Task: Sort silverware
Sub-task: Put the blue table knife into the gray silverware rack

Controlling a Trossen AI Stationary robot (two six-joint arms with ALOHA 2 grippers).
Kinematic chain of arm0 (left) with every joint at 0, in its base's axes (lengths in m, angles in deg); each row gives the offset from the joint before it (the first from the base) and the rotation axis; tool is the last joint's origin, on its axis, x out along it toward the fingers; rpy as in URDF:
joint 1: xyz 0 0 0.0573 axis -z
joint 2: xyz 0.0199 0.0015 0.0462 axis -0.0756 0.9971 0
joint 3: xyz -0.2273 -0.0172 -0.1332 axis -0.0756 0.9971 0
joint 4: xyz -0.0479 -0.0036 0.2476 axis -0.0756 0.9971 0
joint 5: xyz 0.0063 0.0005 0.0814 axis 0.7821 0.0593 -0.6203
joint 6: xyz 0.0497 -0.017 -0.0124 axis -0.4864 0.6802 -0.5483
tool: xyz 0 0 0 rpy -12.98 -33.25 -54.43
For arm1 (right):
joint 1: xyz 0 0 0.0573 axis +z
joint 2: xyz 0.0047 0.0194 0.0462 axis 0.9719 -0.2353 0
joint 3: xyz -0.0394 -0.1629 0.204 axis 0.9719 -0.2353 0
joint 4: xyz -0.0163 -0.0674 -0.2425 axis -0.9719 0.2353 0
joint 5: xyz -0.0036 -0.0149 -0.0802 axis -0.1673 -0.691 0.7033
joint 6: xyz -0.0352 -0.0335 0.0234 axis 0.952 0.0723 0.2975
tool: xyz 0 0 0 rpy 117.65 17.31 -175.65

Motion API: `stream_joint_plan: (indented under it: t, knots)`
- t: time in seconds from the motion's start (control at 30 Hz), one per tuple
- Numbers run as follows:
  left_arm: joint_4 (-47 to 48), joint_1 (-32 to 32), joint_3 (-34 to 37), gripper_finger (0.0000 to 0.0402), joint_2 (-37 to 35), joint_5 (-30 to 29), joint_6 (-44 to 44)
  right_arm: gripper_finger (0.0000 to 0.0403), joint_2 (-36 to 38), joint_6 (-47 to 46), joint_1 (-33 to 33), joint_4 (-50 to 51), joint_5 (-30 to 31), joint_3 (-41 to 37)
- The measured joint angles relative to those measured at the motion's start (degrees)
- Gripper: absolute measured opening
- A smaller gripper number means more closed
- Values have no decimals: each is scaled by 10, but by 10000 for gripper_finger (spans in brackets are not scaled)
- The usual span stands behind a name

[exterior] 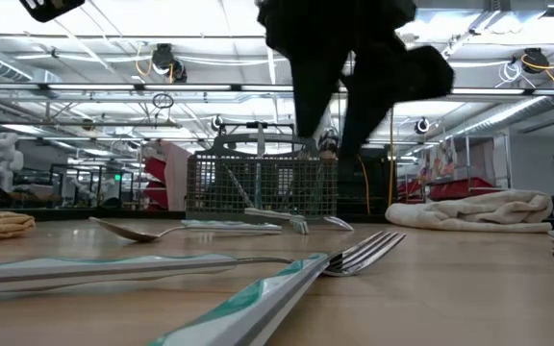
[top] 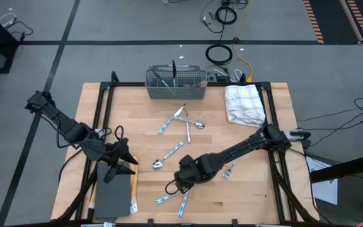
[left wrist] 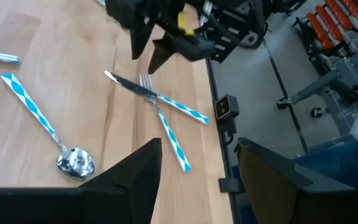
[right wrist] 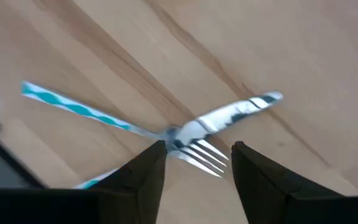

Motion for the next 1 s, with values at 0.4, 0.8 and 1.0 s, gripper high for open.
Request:
stream_joint_plan:
  t: [0.4,0.8,1.0]
  knots:
    - [0,0,0,212,4,-1,-26,238,-58,-87,-5,-12,-4,0]
    - [0,0,0,212,4,-1,-39,251,-60,-147,-16,-9,-4,0]
    - [9,0,0,212,4,-1,-49,251,-60,-180,-16,2,-3,-6]
